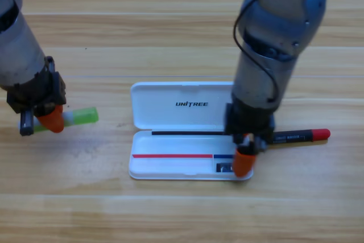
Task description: Clean up eraser and pencils
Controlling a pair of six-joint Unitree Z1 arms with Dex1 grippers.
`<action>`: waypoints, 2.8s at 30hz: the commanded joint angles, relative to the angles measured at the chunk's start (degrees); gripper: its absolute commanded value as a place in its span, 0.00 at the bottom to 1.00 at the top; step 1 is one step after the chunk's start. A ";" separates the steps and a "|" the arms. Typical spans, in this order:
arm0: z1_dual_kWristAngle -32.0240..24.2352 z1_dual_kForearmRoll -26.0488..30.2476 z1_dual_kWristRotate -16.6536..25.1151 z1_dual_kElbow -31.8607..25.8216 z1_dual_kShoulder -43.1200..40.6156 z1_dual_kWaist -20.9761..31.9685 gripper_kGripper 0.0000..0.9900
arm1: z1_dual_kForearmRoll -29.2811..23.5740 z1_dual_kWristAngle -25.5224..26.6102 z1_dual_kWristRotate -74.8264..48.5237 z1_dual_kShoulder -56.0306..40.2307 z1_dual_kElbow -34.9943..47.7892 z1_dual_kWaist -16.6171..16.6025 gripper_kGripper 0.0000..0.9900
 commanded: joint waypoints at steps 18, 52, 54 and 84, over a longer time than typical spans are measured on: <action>-0.83 4.48 -3.82 -18.48 16.90 -22.94 0.00 | 3.58 -4.14 -13.31 -4.30 8.90 -11.46 1.00; -2.06 4.22 -3.03 -20.86 22.79 -17.23 0.00 | 0.33 -2.21 -23.68 7.22 2.22 -14.27 0.00; -2.14 4.22 -3.20 -20.59 22.70 -17.14 0.00 | 0.33 -2.65 -23.68 7.04 2.31 -14.27 0.00; -3.73 5.19 -6.37 -20.77 23.67 -17.14 0.00 | 4.64 -1.94 -15.77 -8.25 5.56 -13.83 0.00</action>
